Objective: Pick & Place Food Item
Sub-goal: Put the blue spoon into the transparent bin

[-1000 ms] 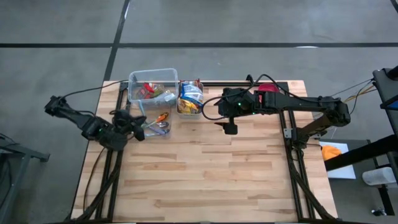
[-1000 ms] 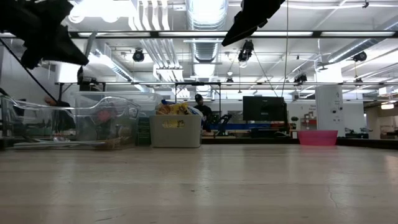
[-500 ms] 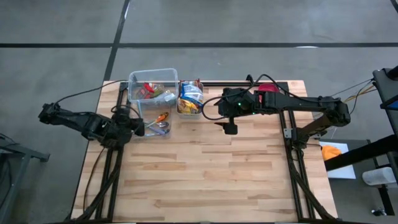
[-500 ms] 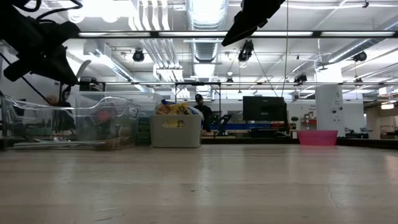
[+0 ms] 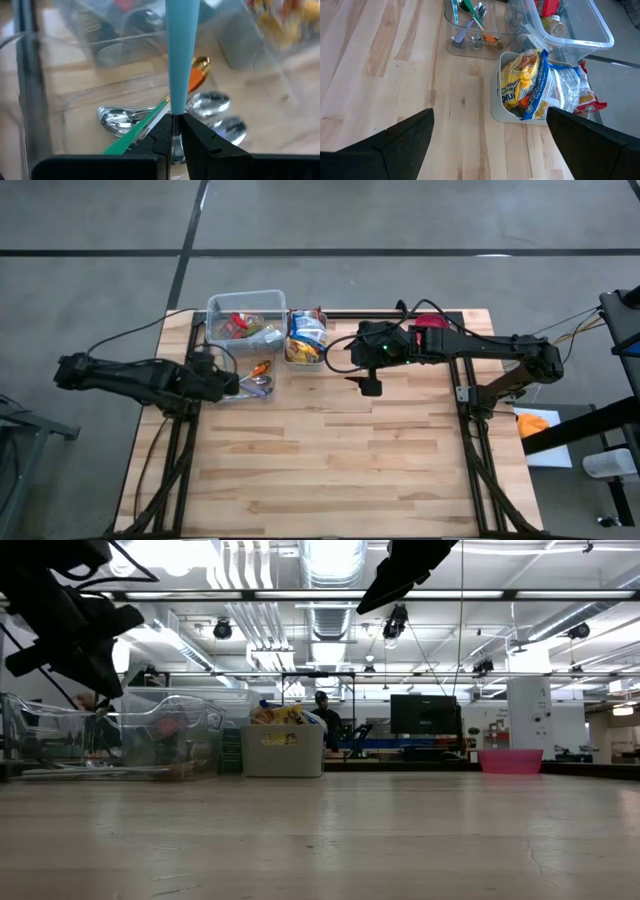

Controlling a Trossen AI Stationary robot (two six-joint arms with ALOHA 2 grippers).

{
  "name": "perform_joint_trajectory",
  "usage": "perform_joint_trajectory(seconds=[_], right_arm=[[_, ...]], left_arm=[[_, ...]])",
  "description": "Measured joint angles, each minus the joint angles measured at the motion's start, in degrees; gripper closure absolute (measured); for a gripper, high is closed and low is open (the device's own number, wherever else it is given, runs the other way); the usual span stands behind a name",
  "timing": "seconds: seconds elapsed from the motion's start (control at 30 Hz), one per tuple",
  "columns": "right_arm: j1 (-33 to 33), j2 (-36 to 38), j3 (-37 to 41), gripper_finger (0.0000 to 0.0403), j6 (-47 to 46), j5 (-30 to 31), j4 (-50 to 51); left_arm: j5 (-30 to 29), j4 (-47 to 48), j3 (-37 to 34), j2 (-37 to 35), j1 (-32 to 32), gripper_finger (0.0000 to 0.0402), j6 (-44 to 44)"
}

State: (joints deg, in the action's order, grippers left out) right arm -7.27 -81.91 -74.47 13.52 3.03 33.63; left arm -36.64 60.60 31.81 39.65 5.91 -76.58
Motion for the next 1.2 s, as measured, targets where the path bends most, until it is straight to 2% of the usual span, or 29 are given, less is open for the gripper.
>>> perform_joint_trajectory(seconds=[0.17,0.33,0.57,0.8,1.0,1.2], right_arm=[[0.02,0.0,0.0,0.0018,0.0,0.0,0.0],[0.01,0.0,0.0,0.0018,0.01,0.01,-0.01],[0.01,-0.01,0.01,0.0018,0.02,0.01,-0.01],[0.01,0.0,-0.01,0.0018,0.01,0.0,-0.01],[0.0,0.0,-0.01,0.0018,0.02,0.0,-0.02],[0.02,0.0,-0.01,0.0018,0.02,0.02,-0.02]], left_arm=[[3.22,-3.52,0.11,4.25,-1.78,0.0364,15.75],[4.88,-3.59,0.11,7.95,-3.94,0.0364,16.9],[13.42,-3.57,0.11,12.06,-9.59,0.0364,22.55],[19.29,-3.39,1.27,13.12,-16.32,0.0364,29.6],[20.25,-3.33,4.54,13.53,-20.8,0.0364,35.44],[21.95,-2.99,5.81,16.51,-22.27,0.0364,38.27]])
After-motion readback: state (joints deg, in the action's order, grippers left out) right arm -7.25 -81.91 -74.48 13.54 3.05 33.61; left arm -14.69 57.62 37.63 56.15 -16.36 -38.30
